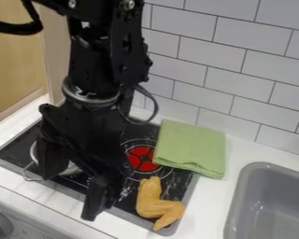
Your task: Put the yellow object on top of the brown cloth on the right top corner of stove
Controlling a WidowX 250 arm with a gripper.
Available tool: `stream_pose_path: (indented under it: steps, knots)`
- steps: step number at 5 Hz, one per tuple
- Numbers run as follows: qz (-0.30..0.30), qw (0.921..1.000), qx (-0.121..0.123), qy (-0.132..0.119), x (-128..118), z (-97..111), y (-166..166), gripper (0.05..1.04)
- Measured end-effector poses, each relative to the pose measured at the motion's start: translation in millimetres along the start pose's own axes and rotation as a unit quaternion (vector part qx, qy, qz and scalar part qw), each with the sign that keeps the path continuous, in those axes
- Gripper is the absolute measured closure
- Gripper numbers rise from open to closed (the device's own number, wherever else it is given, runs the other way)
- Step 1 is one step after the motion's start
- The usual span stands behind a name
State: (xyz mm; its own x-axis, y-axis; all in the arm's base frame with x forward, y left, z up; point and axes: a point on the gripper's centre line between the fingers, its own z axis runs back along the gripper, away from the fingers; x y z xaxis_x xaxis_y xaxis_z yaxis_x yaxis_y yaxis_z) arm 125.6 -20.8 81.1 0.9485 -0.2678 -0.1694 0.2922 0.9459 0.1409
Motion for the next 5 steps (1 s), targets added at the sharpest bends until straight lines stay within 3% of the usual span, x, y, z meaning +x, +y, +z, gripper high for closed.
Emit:
stream_pose_path:
  steps: [1, 2, 4, 5]
  knots:
    - [0.004, 0.9998, -0.002, 0.022, -9.5, -9.4, -1.5, 0.085]
    - [0.053, 0.9977, -0.012, 0.041, -8.3, -15.6, -3.2, 0.085]
    - [0.207, 0.9763, -0.063, 0.007, 38.7, -7.6, 7.5, 0.085]
    - [0.259, 0.9626, -0.073, -0.033, 58.7, -7.5, 8.5, 0.085]
